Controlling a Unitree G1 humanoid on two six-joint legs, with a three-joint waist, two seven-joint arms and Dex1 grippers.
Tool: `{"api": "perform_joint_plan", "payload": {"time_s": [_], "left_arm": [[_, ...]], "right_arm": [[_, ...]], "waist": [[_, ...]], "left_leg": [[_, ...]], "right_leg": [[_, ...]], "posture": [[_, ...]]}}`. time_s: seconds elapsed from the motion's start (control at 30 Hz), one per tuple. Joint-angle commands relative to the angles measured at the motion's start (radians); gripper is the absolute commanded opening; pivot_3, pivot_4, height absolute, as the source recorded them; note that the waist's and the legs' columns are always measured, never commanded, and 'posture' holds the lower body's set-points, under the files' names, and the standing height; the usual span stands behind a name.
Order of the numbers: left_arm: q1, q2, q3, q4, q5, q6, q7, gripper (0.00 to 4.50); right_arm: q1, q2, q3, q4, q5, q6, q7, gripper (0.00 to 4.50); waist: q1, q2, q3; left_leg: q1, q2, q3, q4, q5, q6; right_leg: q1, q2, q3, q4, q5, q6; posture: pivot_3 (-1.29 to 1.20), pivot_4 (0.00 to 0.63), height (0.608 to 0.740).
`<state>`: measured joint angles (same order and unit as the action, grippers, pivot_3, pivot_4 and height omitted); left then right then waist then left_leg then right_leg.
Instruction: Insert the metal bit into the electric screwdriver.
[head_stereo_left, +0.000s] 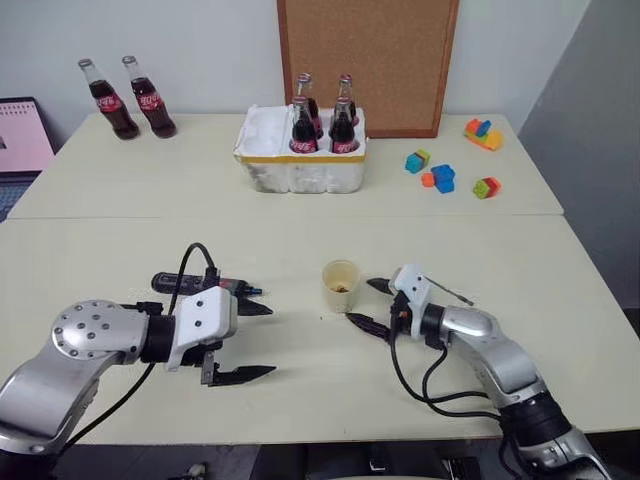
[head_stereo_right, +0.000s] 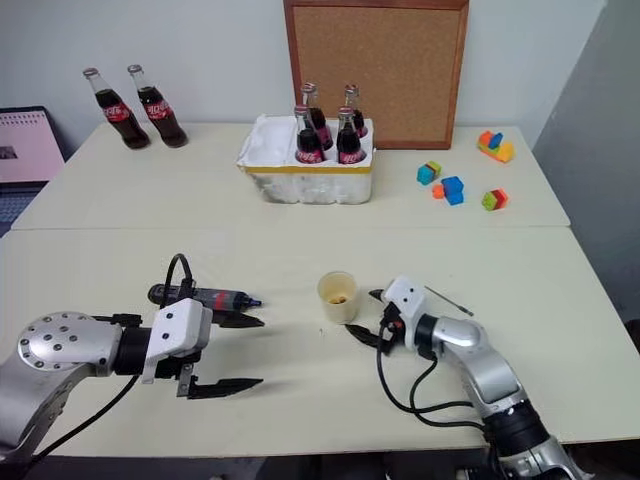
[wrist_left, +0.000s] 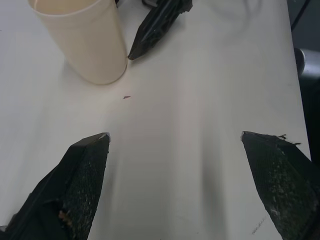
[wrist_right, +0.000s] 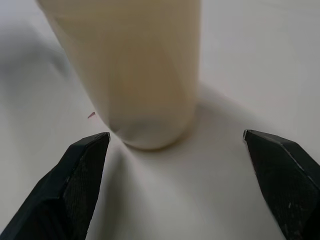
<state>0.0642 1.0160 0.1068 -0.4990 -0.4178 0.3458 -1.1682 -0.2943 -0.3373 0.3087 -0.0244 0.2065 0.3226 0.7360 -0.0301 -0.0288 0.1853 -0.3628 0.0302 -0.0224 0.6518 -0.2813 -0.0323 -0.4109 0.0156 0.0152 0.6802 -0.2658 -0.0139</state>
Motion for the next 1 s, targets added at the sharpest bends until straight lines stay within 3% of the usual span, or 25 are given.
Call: {"api": "perform_joint_plan", "payload": {"time_s": [0.03,0.37,0.47,0.6,0.8,1.0], "left_arm": [[0.0,-0.003,0.019,-0.003,0.009,-0.032,0.002,4.36],[-0.023,-0.026,-0.008,0.04,0.037,-0.07,0.006,4.36],[-0.035,-0.034,-0.012,0.05,0.028,-0.064,0.005,4.5],[-0.048,-0.047,-0.014,0.054,0.015,-0.053,0.008,4.5],[-0.075,-0.075,-0.023,0.047,0.005,-0.035,0.03,4.5],[-0.21,-0.193,-0.092,-0.027,-0.074,0.079,0.122,4.5]], "right_arm": [[-0.044,0.017,0.034,0.043,-0.051,-0.07,0.02,4.5],[-0.06,0.095,0.015,0.089,-0.051,-0.096,0.013,4.5],[-0.049,0.101,0.013,0.074,-0.052,-0.096,0.021,3.98],[-0.032,0.092,0.007,0.045,-0.053,-0.098,0.03,2.94],[-0.011,0.074,-0.019,-0.009,-0.045,-0.093,0.014,2.89],[0.071,-0.04,-0.25,-0.121,0.012,-0.048,-0.054,2.89]], "waist": [[0.0,0.0,0.0],[0.0,0.0,0.0],[0.0,0.0,0.0],[0.0,0.0,0.0],[0.0,0.0,0.0],[0.011,0.001,0.0]], "left_leg": [[0.0,0.0,0.0,0.0,0.0,0.0],[0.0,0.0,0.0,0.0,0.0,0.0],[0.0,0.0,0.0,0.0,0.0,0.0],[0.0,0.0,0.0,0.0,0.0,0.0],[0.0,0.0,0.0,0.0,0.0,0.0],[-0.003,-0.001,-0.001,0.004,0.0,0.0]], "right_leg": [[0.0,0.0,0.0,0.0,0.0,0.0],[0.0,0.0,0.0,0.0,0.0,0.0],[0.0,0.0,0.0,0.0,0.0,0.0],[0.0,0.0,0.0,0.0,0.0,0.0],[0.0,0.0,0.0,0.0,0.0,0.0],[0.001,-0.001,-0.001,0.0,0.0,0.0]], "posture": [[0.0,0.15,0.74],[0.0,0.15,0.74],[0.0,0.15,0.74],[0.0,0.15,0.74],[0.0,0.15,0.74],[0.0,0.15,0.74]]}}
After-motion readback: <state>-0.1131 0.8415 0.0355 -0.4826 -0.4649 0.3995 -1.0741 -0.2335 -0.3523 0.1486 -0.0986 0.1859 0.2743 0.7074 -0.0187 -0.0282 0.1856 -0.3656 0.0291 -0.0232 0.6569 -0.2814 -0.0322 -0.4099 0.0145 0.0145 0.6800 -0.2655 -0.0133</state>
